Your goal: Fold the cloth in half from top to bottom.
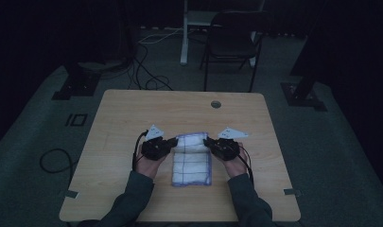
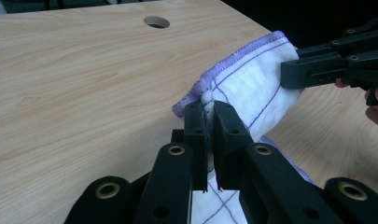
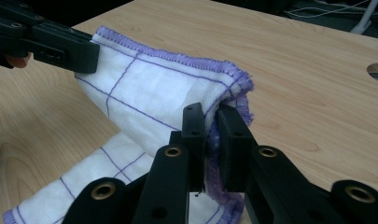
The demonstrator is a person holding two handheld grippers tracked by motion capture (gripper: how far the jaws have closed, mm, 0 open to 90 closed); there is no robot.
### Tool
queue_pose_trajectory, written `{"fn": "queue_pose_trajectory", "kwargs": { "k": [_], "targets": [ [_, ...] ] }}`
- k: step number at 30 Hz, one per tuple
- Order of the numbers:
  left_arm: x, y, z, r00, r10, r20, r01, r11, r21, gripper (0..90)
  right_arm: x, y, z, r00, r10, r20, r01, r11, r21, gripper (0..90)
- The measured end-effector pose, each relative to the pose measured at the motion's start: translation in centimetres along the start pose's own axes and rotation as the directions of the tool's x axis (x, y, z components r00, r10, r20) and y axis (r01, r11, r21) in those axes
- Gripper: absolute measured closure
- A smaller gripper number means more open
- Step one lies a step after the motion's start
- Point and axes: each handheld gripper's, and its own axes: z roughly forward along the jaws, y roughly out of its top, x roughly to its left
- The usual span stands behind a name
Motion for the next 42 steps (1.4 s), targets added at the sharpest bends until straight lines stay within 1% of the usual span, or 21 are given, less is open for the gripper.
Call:
{"fn": "queue_pose_trajectory", "kwargs": {
  "k": [25, 42],
  "targets": [
    [-0.8, -1.9, -0.4, 0.9998, -0.015, 0.014, 0.015, 0.9998, 0.010, 85.5, 0.8, -1.7, -0.5, 0.9998, 0.014, -0.010, -0.014, 1.000, 0.007, 83.2],
    [-1.3, -2.6, -0.8, 0.9998, -0.009, 0.018, 0.008, 0.9998, 0.017, 85.4, 1.7, -2.7, -1.0, 0.9997, 0.018, -0.017, -0.017, 1.000, 0.010, 83.2]
  ]
}}
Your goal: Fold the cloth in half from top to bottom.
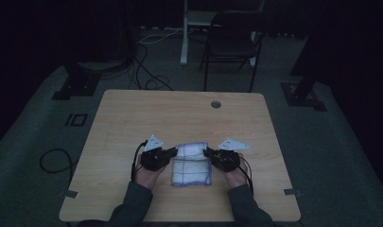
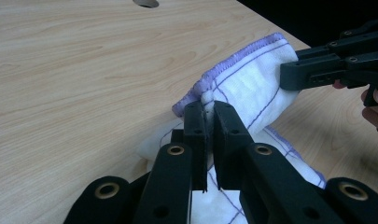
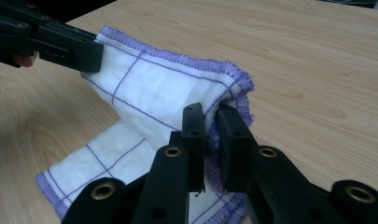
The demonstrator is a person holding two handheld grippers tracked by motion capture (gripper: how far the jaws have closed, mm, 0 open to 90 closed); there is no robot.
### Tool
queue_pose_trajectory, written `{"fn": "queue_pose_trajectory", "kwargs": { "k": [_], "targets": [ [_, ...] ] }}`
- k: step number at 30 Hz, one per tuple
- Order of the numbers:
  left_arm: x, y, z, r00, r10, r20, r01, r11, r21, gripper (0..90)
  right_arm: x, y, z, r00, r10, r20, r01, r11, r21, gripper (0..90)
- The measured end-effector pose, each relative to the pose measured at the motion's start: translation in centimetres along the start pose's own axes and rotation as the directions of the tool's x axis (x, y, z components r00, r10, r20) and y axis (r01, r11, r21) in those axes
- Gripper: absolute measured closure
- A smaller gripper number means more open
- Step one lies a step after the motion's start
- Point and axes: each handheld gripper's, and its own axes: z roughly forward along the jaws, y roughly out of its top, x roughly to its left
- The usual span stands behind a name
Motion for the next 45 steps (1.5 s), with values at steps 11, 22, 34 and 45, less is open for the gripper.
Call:
{"fn": "queue_pose_trajectory", "kwargs": {
  "k": [11, 22, 34, 45],
  "targets": [
    [-0.3, -0.6, -0.2, 1.0000, -0.007, 0.006, 0.007, 1.0000, 0.002, 85.5, 0.4, -0.7, -0.3, 1.0000, 0.004, -0.004, -0.004, 1.000, 0.006, 83.2],
    [-0.6, -1.2, -0.6, 0.9999, -0.011, 0.012, 0.011, 0.9999, 0.011, 85.4, 1.1, -1.4, -0.5, 0.9999, 0.014, -0.009, -0.014, 1.000, 0.002, 83.2],
    [-0.9, -2.1, -0.6, 0.9997, -0.020, 0.017, 0.019, 0.9995, 0.024, 84.8, 1.6, -2.5, -0.5, 0.9994, 0.033, -0.010, -0.033, 0.999, 0.014, 83.2],
    [-0.7, -2.9, -0.7, 0.9992, -0.038, 0.015, 0.038, 0.9989, 0.030, 82.1, 1.9, -3.3, -0.2, 0.9995, 0.031, 0.003, -0.031, 0.999, 0.027, 83.2]
  ]
}}
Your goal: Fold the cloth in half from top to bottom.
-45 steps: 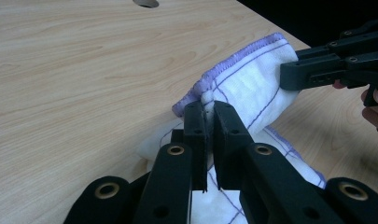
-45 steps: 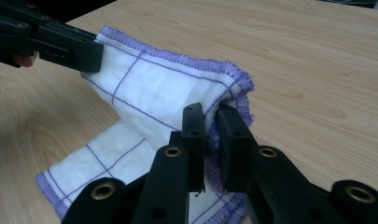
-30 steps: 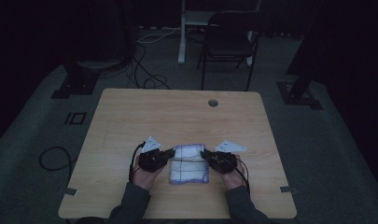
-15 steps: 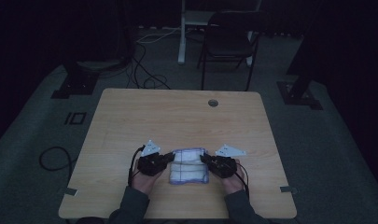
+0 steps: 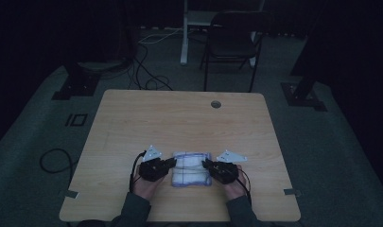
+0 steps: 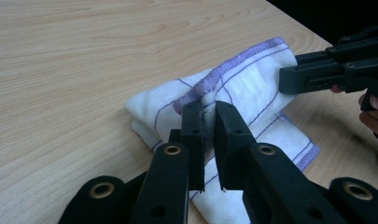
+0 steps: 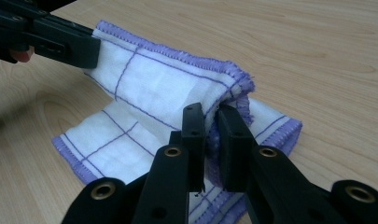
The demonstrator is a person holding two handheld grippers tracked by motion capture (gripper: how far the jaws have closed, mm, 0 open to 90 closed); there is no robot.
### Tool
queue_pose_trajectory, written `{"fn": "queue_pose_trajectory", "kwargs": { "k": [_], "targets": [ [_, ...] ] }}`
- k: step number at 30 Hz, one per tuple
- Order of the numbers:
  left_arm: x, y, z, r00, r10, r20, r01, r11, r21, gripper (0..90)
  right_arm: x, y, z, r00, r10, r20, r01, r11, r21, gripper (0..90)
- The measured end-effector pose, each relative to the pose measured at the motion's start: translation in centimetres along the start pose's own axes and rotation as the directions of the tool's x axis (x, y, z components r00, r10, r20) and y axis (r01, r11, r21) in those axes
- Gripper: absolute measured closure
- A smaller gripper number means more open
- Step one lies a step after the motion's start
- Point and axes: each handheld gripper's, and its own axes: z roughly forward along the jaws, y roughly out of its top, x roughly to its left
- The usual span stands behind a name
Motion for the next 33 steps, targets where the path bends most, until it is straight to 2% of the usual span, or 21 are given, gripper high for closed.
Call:
{"fn": "queue_pose_trajectory", "kwargs": {
  "k": [9, 21, 24, 29, 33],
  "targets": [
    [0.6, 1.1, -0.5, 0.9998, -0.014, -0.017, 0.013, 0.9992, -0.039, 76.8, 0.1, -0.3, 0.0, 1.0000, 0.002, -0.001, -0.002, 1.000, 0.005, 82.5],
    [1.4, 2.6, 1.4, 0.9994, -0.019, -0.029, 0.019, 0.9998, -0.009, 75.2, 0.3, -0.6, -0.1, 1.0000, -0.005, -0.008, 0.005, 1.000, 0.008, 81.2],
    [1.3, 2.3, 1.7, 0.9995, -0.016, -0.029, 0.016, 0.9998, 0.013, 74.9, 0.3, -0.7, -0.2, 1.0000, -0.004, -0.009, 0.004, 1.000, 0.006, 80.2],
    [1.4, 1.5, 2.1, 0.9993, -0.020, -0.031, 0.022, 0.9990, 0.040, 74.9, 0.2, -0.6, -0.5, 0.9999, -0.001, -0.014, 0.002, 1.000, 0.011, 72.2],
    [1.0, 0.3, 2.2, 0.9997, -0.011, -0.023, 0.013, 0.9976, 0.068, 74.9, 0.2, -0.8, -0.6, 1.0000, -0.003, -0.007, 0.003, 1.000, 0.024, 67.8]
  ]
}}
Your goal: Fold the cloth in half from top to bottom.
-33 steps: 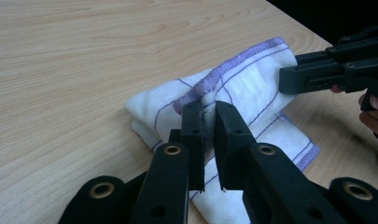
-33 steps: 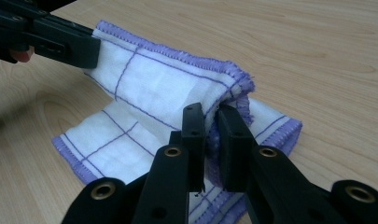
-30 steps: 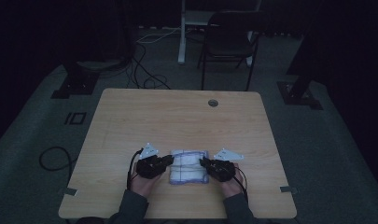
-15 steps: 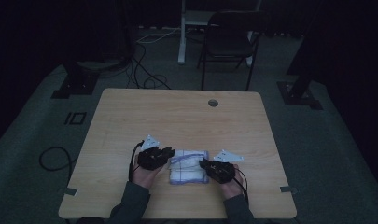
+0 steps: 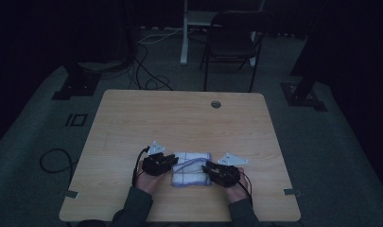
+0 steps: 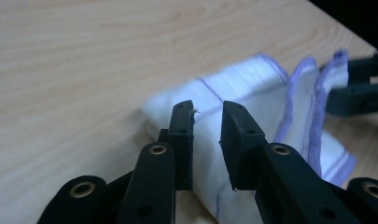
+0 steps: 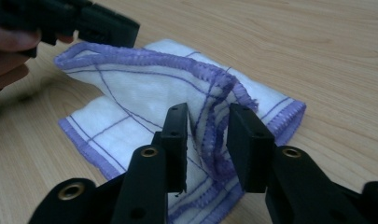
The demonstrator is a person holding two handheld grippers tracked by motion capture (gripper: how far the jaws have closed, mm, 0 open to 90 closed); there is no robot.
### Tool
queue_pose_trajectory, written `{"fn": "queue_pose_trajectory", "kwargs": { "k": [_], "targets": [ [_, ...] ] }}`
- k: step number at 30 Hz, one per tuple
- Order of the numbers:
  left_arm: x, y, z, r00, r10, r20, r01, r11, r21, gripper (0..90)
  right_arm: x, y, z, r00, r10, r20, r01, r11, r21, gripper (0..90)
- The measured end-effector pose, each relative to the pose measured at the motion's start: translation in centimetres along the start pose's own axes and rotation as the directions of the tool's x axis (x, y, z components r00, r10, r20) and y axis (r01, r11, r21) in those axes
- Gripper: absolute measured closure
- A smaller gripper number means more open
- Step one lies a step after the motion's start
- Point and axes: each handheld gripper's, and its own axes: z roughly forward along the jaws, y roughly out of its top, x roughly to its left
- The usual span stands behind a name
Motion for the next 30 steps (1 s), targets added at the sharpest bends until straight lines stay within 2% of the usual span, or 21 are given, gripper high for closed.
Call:
{"fn": "queue_pose_trajectory", "kwargs": {
  "k": [7, 12, 15, 25, 30],
  "targets": [
    [-0.8, -1.9, -0.5, 0.9996, 0.027, -0.004, -0.027, 0.9994, 0.024, 74.1, -0.4, 0.0, -0.5, 0.9998, 0.008, 0.021, -0.008, 1.000, -0.005, 62.0],
    [-1.1, -2.6, -0.8, 0.9991, 0.042, -0.010, -0.041, 0.9986, 0.034, 73.3, -0.8, 0.1, -1.0, 0.9990, 0.019, 0.041, -0.018, 1.000, -0.019, 61.7],
    [-1.4, -3.1, -0.7, 0.9977, 0.065, -0.020, -0.064, 0.9968, 0.047, 72.7, -1.4, 0.3, -1.5, 0.9971, 0.035, 0.068, -0.033, 0.999, -0.040, 61.7],
    [-1.1, -2.9, -1.2, 0.9966, 0.077, -0.031, -0.076, 0.9968, 0.024, 68.2, -3.2, -0.1, -2.3, 0.9932, 0.053, 0.103, -0.049, 0.998, -0.037, 61.4],
    [-0.2, -2.6, -1.8, 0.9951, 0.074, -0.066, -0.074, 0.9972, 0.008, 65.1, -3.8, -0.5, -2.2, 0.9862, 0.022, 0.164, -0.022, 1.000, -0.001, 60.1]
  ]
}}
